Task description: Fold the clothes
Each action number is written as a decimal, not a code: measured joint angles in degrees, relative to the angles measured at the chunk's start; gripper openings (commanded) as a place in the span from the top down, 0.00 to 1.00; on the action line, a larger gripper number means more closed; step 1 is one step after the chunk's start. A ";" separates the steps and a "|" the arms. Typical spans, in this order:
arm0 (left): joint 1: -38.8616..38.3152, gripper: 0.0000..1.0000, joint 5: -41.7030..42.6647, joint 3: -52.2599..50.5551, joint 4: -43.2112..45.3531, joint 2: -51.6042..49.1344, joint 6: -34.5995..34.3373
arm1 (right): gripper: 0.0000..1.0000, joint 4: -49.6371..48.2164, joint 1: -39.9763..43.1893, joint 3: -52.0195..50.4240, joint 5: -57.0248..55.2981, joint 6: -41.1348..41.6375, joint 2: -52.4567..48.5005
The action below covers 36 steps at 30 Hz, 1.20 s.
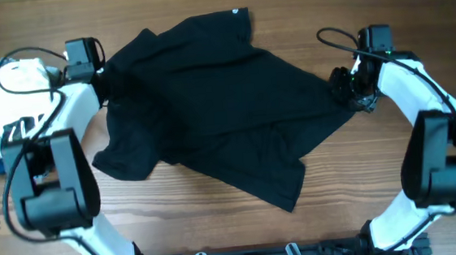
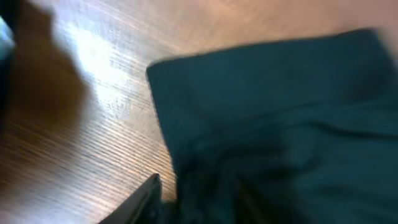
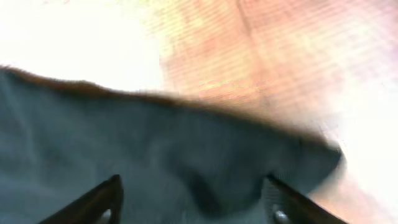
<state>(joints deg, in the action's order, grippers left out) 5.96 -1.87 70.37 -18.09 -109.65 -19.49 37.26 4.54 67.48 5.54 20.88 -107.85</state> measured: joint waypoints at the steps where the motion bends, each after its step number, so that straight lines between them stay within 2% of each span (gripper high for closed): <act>1: 0.00 0.44 0.22 0.00 -0.33 1.42 -0.04 | 0.32 -0.96 0.00 0.00 -0.02 -0.15 -1.29; 4: 0.00 0.42 0.50 0.00 -1.86 6.86 -0.35 | 0.33 -1.62 -0.02 0.42 -0.87 -0.15 -2.14; 7: 0.00 0.42 0.94 0.00 -4.20 11.15 -0.35 | 0.44 -2.43 0.02 0.44 -2.64 0.00 -2.49; 9: 0.00 0.42 2.08 0.00 -5.57 13.40 -0.35 | 0.66 -2.82 0.52 0.70 -3.41 0.24 -2.99; 10: 0.00 0.42 2.69 0.00 -5.97 14.27 -0.35 | 0.84 -2.84 0.68 0.96 -4.13 0.63 -3.34; 11: 0.00 0.42 3.34 0.00 -6.62 15.30 -0.35 | 0.96 -2.69 1.09 1.38 -4.55 0.76 -3.85; 19: 0.00 0.42 5.18 0.00 -9.60 16.98 -0.35 | 0.96 -7.23 5.11 6.43 -3.85 0.70 -6.82; 23: 0.00 0.38 7.61 0.00 -9.55 16.98 -0.39 | 0.94 -7.63 12.33 19.82 -3.89 -1.49 -7.26; 24: 0.00 0.36 7.89 0.00 -9.55 16.98 -0.37 | 0.69 -7.82 14.53 23.87 -3.76 -1.75 -7.17; 25: 0.00 0.34 8.70 0.00 -9.57 16.98 -0.37 | 0.52 -7.67 16.11 26.12 -3.26 -2.16 -6.97; 28: 0.00 0.32 10.80 0.00 -9.55 16.98 0.11 | 0.44 -0.24 19.02 29.29 2.82 -5.51 -5.88; 31: -0.02 0.30 12.46 0.00 -9.86 16.98 1.14 | 0.42 10.80 17.92 28.28 8.72 -7.89 -5.60; 36: -1.09 0.27 12.92 0.00 -10.03 16.98 2.69 | 0.41 11.93 13.97 18.84 11.85 -9.49 -5.62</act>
<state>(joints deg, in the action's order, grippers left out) 4.86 11.05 70.37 -28.12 -92.66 -16.80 49.19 18.50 86.32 17.39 11.40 -113.47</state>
